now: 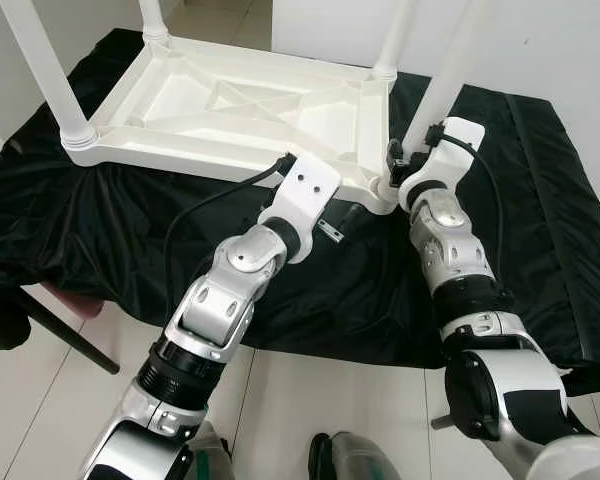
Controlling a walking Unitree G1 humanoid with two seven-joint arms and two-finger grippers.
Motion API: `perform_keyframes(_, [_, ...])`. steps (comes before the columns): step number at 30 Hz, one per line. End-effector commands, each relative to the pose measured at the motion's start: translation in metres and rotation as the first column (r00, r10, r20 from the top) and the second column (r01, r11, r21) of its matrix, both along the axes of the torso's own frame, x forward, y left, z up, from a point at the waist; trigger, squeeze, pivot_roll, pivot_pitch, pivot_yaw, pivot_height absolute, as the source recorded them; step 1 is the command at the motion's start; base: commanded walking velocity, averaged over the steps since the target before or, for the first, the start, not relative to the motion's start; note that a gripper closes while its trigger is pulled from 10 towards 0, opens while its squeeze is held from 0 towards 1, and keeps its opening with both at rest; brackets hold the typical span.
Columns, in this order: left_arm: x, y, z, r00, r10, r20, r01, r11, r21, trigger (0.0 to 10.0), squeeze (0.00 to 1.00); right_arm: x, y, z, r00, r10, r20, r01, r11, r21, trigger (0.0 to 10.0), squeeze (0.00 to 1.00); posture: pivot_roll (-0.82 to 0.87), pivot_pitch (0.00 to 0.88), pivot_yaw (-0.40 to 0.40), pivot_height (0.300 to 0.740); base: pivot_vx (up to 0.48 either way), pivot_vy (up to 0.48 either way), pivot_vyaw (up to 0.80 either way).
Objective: Building children table
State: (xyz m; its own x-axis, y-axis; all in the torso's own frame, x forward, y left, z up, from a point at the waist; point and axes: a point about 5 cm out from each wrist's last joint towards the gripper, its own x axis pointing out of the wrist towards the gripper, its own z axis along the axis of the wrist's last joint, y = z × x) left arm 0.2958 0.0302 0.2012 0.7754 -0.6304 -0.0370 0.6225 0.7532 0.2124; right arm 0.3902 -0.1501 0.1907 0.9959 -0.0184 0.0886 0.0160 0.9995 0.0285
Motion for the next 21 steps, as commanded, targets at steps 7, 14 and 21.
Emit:
perform_keyframes(7, [-0.016,-0.009,0.000,0.995,-0.097,0.012,0.097,0.995,0.008,10.0,0.00,0.008,-0.002,0.004,1.000,0.009,0.011,-0.009,1.000,-0.012,10.0,0.00,0.03,0.034,-0.050,0.740,0.000,0.000,0.00])
perform_keyframes(14, [-0.016,-0.010,0.001,0.996,-0.087,0.007,0.087,0.996,0.003,10.0,0.00,0.006,-0.003,0.011,0.998,0.010,0.068,-0.012,0.999,0.033,10.0,0.00,0.04,0.059,-0.053,0.740,0.000,0.000,0.00])
perform_keyframes(21, [0.010,-0.004,0.002,1.000,0.012,-0.005,-0.012,0.999,0.033,10.0,0.00,-0.012,-0.027,0.013,0.983,-0.116,0.143,0.102,0.990,0.100,10.0,0.00,0.03,0.083,-0.037,0.740,0.000,0.000,0.00])
